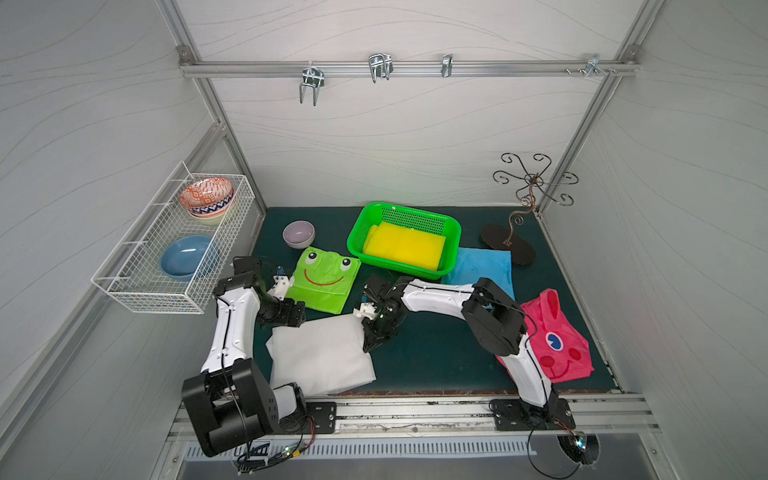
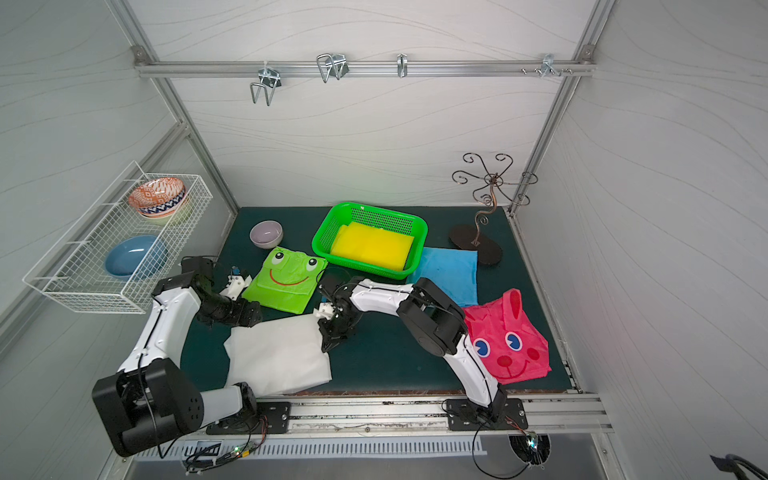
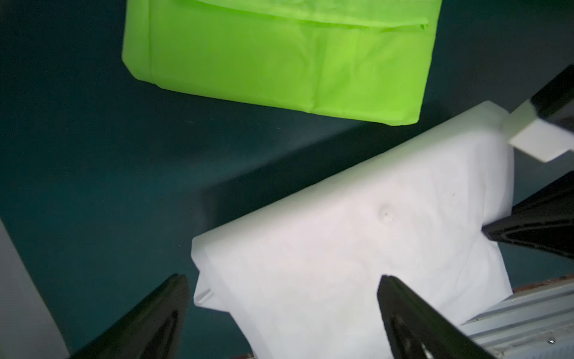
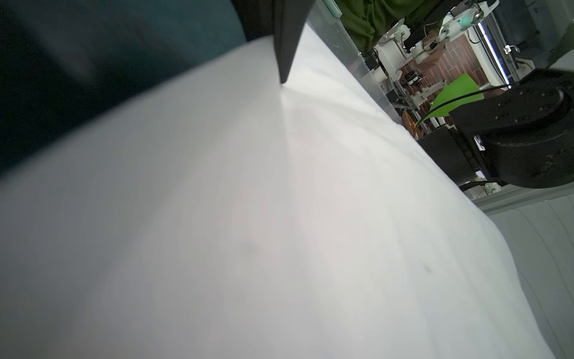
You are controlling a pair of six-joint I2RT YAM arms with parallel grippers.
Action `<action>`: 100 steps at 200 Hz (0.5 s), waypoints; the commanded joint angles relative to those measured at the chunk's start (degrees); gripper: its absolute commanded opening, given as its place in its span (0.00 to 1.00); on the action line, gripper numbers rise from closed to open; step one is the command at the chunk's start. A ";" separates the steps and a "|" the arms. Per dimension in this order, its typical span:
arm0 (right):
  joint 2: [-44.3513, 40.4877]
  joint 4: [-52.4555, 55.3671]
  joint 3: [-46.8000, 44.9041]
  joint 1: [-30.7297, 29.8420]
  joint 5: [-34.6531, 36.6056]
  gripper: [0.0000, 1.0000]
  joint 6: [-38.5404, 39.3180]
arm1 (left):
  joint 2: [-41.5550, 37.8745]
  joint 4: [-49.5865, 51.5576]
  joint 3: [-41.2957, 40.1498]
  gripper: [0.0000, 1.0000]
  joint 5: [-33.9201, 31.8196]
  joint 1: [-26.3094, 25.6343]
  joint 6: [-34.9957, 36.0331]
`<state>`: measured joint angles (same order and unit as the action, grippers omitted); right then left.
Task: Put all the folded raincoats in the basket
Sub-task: Move the raincoat to the center of the board.
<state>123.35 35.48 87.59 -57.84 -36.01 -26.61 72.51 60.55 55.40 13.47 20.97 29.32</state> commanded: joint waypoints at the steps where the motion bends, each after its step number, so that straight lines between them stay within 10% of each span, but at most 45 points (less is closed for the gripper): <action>1: -5.67 1.59 -5.49 3.80 1.43 0.00 -0.28 | 1.44 2.59 1.67 0.99 4.07 0.13 -0.32; 54: -14.37 5.05 -18.85 10.11 5.19 0.00 3.56 | 2.39 3.59 0.26 0.99 9.56 -1.85 -0.73; 100: -20.78 9.47 -25.95 16.61 8.21 0.00 6.27 | 2.03 1.00 -2.49 0.99 5.58 -14.07 -2.80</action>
<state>106.41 40.03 64.20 -44.45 -30.76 -22.63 74.72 62.17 53.65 19.94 11.31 27.99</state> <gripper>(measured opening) 0.041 0.994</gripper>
